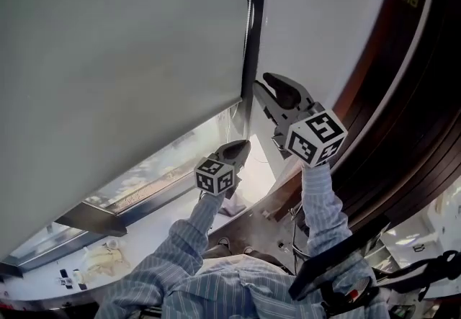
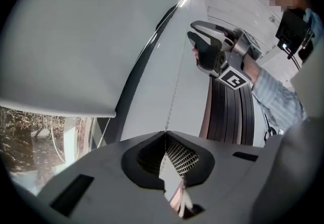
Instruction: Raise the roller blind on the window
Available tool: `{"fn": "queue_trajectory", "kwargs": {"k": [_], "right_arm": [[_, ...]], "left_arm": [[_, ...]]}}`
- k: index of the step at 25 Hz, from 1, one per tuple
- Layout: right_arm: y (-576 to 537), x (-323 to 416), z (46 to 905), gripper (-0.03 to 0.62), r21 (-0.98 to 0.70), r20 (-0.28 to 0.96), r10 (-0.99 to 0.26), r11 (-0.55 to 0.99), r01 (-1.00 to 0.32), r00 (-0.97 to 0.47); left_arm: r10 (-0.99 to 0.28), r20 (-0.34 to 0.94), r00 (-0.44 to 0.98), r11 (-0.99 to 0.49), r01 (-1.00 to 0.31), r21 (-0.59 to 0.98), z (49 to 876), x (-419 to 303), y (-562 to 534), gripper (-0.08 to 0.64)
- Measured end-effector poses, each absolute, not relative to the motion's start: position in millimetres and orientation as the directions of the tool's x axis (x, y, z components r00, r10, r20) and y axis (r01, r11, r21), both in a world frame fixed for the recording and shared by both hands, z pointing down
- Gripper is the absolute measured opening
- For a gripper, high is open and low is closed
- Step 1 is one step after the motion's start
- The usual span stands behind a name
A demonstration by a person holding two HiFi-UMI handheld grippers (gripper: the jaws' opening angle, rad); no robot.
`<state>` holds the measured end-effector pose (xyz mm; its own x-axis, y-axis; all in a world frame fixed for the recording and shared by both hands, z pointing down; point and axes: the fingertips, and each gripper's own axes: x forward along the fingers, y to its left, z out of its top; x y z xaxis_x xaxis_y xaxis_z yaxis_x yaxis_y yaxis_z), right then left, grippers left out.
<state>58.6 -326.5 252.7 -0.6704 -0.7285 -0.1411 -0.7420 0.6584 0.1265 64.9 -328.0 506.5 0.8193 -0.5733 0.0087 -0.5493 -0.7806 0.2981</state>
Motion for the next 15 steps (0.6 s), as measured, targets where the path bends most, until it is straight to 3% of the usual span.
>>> {"fn": "queue_trajectory", "kwargs": {"k": [7,10,15], "right_arm": [[-332.7,46.0,230.9,0.097,0.052,-0.203,-0.684,0.708,-0.705,-0.701],[-337.6,47.4,225.8,0.023,0.046,-0.228,-0.703,0.683,-0.729,-0.673],[-342.1,46.7,229.5,0.008,0.030,-0.215,-0.705,0.686,-0.727,-0.675]], "left_arm": [[-0.573,0.010,0.819,-0.785,-0.553,0.280,505.3,56.4,-322.8,0.006],[-0.571,0.002,0.821,-0.788,-0.549,0.280,504.3,55.4,-320.7,0.006],[-0.570,-0.011,0.822,-0.789,-0.543,0.288,504.5,57.5,-319.6,0.006]]}}
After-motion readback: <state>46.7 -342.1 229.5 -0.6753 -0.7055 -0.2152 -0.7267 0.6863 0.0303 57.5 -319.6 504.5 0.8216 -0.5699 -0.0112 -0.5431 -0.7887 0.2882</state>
